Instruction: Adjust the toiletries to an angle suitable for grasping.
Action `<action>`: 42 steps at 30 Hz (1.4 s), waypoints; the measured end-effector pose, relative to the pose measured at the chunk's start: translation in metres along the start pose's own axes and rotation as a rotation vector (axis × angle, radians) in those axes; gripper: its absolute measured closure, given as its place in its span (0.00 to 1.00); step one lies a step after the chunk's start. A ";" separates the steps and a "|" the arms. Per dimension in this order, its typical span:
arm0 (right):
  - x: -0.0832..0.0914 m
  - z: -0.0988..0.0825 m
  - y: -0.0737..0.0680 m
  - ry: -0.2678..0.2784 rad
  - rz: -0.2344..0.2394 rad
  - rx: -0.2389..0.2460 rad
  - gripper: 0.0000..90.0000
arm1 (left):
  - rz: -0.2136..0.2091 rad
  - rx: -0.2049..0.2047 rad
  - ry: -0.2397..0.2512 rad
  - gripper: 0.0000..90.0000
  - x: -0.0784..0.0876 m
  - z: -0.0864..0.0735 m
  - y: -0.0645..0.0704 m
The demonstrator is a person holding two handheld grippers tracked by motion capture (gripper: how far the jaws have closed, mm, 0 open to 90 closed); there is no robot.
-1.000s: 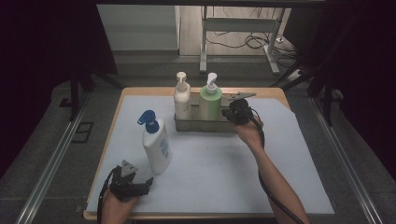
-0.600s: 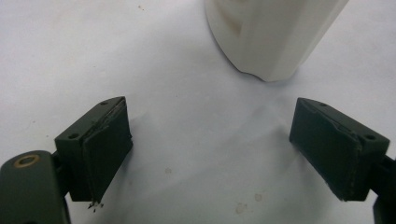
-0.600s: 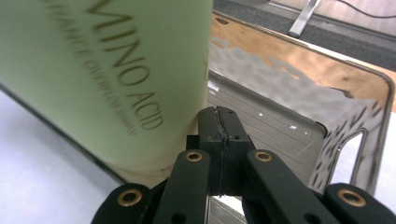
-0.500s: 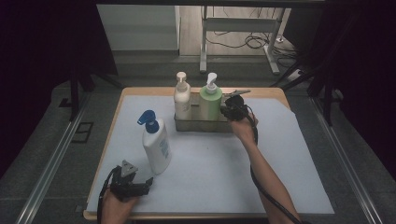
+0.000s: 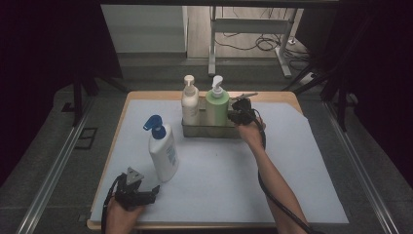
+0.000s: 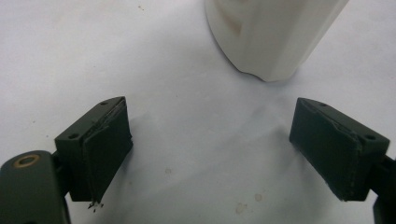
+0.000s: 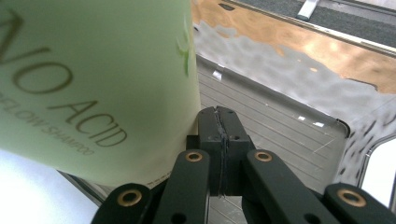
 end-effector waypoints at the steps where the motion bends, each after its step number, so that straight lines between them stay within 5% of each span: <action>1: 0.000 0.000 0.000 0.000 0.000 0.001 0.99 | 0.000 0.000 0.000 0.14 0.000 0.000 0.000; 21: -0.006 0.003 -0.023 -0.004 0.037 0.035 0.99 | 0.000 0.000 0.000 0.14 0.000 0.000 0.000; 42: -0.004 -0.001 -0.024 0.012 0.014 0.050 0.96 | 0.000 0.001 -0.001 0.14 0.000 0.000 0.000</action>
Point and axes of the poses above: each handheld gripper's, and its own axes: x roughly backward along the jaws, z roughly out of its top, y roughly to its right, the point moved 6 cm from there along -x, roughly forward along the jaws, and after that the axes turned 1 degree about -z, right-handed, at the moved point
